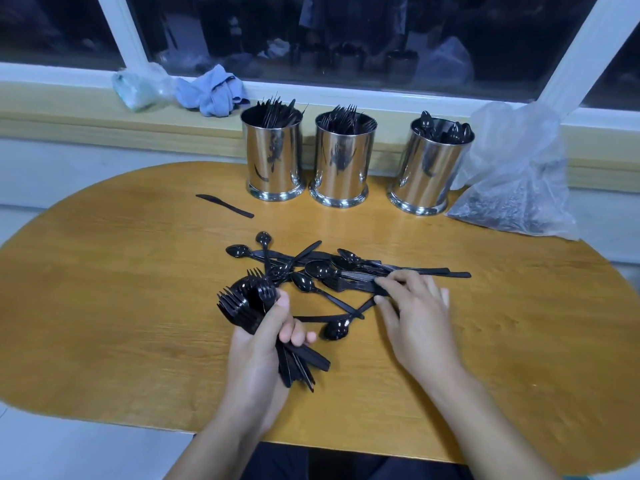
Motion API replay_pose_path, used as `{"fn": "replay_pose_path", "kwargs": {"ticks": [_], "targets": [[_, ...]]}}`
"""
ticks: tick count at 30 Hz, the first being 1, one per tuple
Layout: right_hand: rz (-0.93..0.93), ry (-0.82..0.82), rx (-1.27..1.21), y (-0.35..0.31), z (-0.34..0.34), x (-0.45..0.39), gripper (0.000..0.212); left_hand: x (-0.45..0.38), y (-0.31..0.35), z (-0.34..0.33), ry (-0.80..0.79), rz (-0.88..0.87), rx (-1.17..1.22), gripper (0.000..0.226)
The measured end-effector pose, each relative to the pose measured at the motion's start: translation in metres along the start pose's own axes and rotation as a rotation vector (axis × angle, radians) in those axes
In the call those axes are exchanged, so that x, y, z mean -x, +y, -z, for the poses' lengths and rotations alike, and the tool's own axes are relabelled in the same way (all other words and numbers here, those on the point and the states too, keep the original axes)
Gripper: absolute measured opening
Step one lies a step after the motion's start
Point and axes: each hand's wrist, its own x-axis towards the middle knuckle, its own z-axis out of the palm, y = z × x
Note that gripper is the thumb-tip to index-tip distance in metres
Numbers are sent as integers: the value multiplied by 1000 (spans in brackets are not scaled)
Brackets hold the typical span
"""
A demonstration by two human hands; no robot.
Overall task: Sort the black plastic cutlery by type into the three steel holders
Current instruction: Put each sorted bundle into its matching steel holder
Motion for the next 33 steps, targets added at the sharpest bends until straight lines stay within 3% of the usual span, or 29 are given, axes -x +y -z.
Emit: {"fn": "replay_pose_path", "kwargs": {"ticks": [6,10,27,33], "targets": [[1,17,-15,2,2,3,13,-1,-1,-2,-39,-30,-77,19],[-9,36,-64,5,3,6,15,-2,-4,-1,-29,-38,-90,27],[-281,32,-549,14,11,2,8,-6,-8,-2,-35,-43,-74,5],[-317,16,-570,13,11,1,14,-7,-9,-4,-42,-26,-65,6]]}}
